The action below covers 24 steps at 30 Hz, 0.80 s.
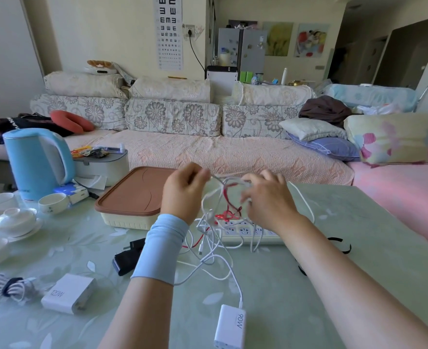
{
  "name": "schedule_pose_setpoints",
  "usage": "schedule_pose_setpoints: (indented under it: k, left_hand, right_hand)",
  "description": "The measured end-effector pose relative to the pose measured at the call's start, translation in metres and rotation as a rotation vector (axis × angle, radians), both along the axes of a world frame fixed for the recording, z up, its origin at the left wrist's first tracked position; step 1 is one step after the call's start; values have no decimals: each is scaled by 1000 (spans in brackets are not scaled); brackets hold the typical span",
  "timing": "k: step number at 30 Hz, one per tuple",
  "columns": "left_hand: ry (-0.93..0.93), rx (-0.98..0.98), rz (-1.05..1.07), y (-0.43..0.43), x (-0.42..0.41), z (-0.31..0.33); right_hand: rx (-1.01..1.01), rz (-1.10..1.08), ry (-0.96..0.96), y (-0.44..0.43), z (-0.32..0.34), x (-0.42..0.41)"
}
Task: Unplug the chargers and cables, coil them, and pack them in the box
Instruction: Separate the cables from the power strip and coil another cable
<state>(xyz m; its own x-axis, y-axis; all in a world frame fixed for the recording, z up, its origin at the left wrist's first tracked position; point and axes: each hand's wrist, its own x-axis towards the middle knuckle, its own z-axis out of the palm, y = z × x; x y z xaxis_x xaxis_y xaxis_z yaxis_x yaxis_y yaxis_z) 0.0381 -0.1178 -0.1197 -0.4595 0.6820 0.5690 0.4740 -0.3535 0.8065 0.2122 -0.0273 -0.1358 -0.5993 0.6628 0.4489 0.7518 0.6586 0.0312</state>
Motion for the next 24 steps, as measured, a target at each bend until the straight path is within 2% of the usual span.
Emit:
schedule_pose_setpoints:
  k: [2,3,6,8,10,12,14,15,16,18,19,22,24]
  left_hand:
    - [-116,101,-6,-1,-5,4]
    - [-67,61,-6,-2,-7,6]
    - [175,-219,14,0,-10,-2]
    - [212,-341,-31,1,-10,-8]
    - [182,-424,-117,0,-11,-8]
    - [232,-472,-163,-1,-11,-6]
    - [297,-510,-170,-3,-9,-3]
    - [295,-505,-168,-4,-8,-3]
    - [280,-488,-171,-4,-7,-4]
    - [258,-444,-190,-6,-5,-4]
    - [264,-424,-195,-6,-4,-4]
    - [317,-392,-137,-7,-6,-5]
    - [357,-376,-43,-8,-8,-3]
  right_hand:
    - [58,-47,-85,3,-7,4]
    - [26,-31,-79,4,-11,5]
    - [-114,40,41,10,-12,7]
    - [-125,93,202,12,-9,6]
    - [-7,147,414,9,-5,4]
    - [229,116,552,1,4,0]
    - [436,130,518,-4,12,-2]
    - [425,177,427,-5,14,-3]
    - [306,247,311,-6,16,-3]
    - [-133,327,143,-13,15,-6]
    - [-281,333,97,-16,13,-9]
    - [-383,271,42,-11,4,-9]
    - [-465,217,123,-4,4,-3]
